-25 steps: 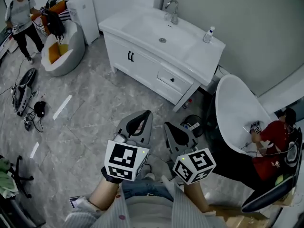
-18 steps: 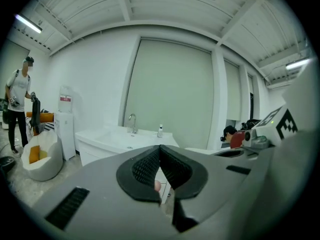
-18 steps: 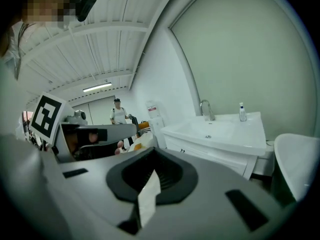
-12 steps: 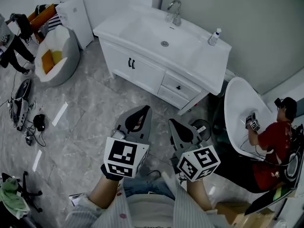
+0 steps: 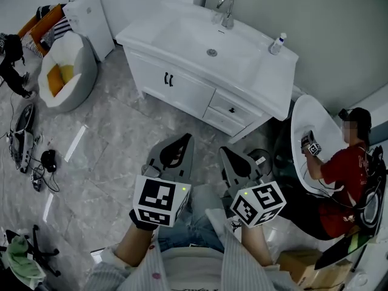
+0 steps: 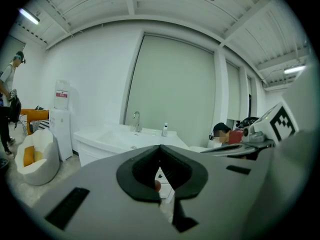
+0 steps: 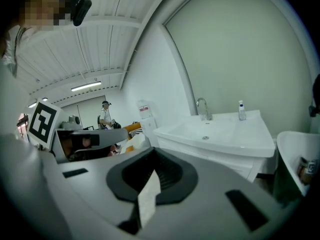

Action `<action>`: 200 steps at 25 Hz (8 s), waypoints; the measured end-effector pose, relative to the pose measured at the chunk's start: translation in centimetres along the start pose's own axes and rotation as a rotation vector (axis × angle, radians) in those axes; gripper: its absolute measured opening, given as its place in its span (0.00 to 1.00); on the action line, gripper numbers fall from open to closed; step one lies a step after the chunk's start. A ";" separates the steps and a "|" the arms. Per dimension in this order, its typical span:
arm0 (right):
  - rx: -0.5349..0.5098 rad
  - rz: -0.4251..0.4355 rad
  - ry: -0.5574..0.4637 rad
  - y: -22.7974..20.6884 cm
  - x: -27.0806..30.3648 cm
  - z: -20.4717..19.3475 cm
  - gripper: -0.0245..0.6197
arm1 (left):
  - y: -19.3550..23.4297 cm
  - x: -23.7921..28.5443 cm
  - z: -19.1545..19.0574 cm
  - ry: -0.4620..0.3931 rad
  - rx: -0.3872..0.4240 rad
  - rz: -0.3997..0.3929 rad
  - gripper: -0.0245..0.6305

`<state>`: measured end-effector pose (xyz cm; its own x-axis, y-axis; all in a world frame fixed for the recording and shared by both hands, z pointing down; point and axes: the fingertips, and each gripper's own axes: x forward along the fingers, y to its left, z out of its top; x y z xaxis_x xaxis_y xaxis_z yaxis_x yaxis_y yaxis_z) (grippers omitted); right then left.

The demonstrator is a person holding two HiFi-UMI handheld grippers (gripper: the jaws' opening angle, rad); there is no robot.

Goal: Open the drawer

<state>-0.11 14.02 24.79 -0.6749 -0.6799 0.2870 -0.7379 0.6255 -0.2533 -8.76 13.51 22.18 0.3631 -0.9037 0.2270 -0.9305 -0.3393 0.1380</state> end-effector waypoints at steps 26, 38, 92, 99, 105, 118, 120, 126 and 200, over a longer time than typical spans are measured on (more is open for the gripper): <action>0.056 -0.002 0.049 -14.0 10.5 5.8 0.05 | 2.8 17.7 3.3 0.069 -0.003 -0.008 0.06; 0.053 0.030 0.052 -20.8 14.3 9.1 0.05 | 2.8 25.0 4.5 0.092 0.007 0.012 0.06; 0.105 -0.295 0.256 -35.3 18.4 -16.6 0.05 | -1.9 40.4 -25.7 0.452 0.115 -0.344 0.06; 0.090 -0.305 0.281 -36.8 20.4 -20.2 0.05 | -0.9 42.1 -29.6 0.477 0.104 -0.334 0.06; 0.084 -0.304 0.327 -37.4 21.4 -22.9 0.05 | -0.5 43.3 -31.9 0.508 0.123 -0.363 0.07; 0.064 -0.353 0.379 -40.0 23.1 -26.3 0.13 | -1.2 45.4 -36.0 0.573 0.202 -0.457 0.08; 0.049 -0.362 0.389 -40.5 23.4 -26.6 0.13 | -1.3 45.8 -36.4 0.582 0.196 -0.470 0.16; 0.032 -0.375 0.411 -41.2 23.8 -27.5 0.14 | -1.9 46.9 -36.8 0.581 0.250 -0.496 0.18; -0.194 -0.231 0.674 -35.2 22.0 -31.4 0.07 | -3.8 39.8 -39.0 0.699 0.414 -0.670 0.11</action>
<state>11.22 -10.92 68.99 -0.3052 -0.4586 0.8346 -0.8041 0.5936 0.0322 11.15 -11.02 68.25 0.6333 -0.1907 0.7500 -0.4248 -0.8958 0.1310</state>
